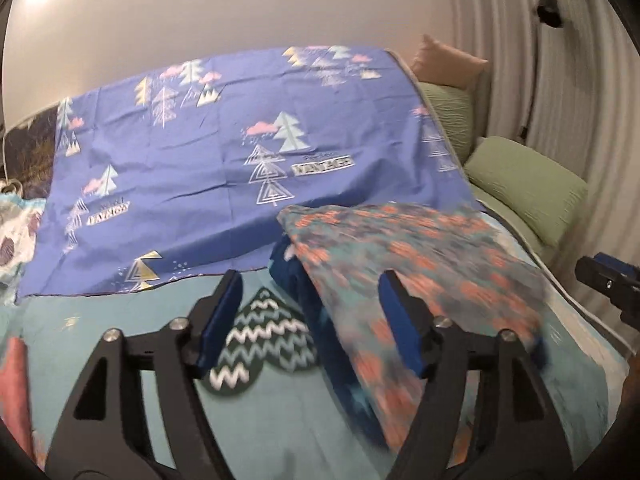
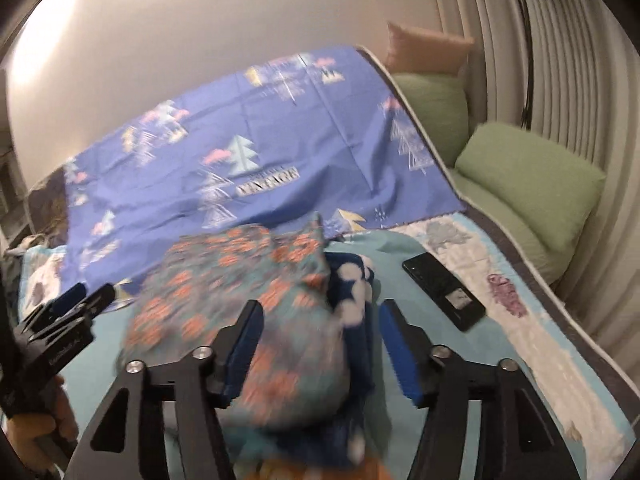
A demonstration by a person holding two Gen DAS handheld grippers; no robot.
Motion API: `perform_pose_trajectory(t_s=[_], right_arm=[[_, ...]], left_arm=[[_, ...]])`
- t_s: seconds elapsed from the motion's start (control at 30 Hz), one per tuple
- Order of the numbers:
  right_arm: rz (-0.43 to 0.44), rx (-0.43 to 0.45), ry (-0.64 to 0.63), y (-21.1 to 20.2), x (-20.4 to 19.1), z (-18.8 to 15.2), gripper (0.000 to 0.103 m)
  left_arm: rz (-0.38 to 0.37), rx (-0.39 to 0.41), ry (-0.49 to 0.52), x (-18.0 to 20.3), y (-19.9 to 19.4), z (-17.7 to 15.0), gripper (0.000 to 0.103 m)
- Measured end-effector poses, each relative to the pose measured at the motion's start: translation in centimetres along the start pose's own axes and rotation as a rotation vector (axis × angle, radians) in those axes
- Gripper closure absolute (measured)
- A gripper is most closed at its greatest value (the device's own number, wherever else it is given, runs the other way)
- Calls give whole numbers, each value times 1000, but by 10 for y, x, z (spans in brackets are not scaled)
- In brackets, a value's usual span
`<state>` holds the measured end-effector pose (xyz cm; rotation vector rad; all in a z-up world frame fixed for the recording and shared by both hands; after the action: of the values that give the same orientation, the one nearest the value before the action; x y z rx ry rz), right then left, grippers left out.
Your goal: Fold small clothes
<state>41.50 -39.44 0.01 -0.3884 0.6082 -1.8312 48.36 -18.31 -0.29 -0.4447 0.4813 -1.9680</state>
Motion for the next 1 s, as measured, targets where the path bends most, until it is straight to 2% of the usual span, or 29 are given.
perform_pose_trajectory(t_s=[0.07,0.13,0.17,0.27,0.33,0.43,0.6,0.8,1.0], right_arm=[[1,44,-7,-42,1,-11,34],[-11,105,-12,-85,5,-25,31],[-12,128,-14,-103,6,-32,29],[-31,160,-30,-151,9,-57,28],[-68,168,-38,-177,13,-73,26],[-76,130,-19,-205,18,-96,25],[-74,50,-26,-234,13,-136,21],[-86,61,-82,-261,-8,-169,20],[-84,71,-81,-277,-22,-181,20]], left_arm=[[-28,17,9,15,-36,-8,20],[-97,39,32,36,-82,-23,18],[-105,46,42,41,-95,-28,15],[-62,87,103,54,-149,-45,6],[-13,94,133,60,-183,-62,4],[-33,92,113,67,-219,-85,2],[-37,89,113,73,-264,-112,1],[7,96,86,66,-295,-133,1],[39,93,35,49,-308,-150,1]])
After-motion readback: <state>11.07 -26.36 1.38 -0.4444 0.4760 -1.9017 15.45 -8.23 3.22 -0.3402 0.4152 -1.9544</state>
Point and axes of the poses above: each gripper's, at about its wrist camera, not at the fingertips, and y roughly the way its jaws point, x to its right, z to its top, the point moved 9 cm from there along y, roughly the way its jaws point, and after that the axes turned 11 degrees about -z, right-handed, at the moved point
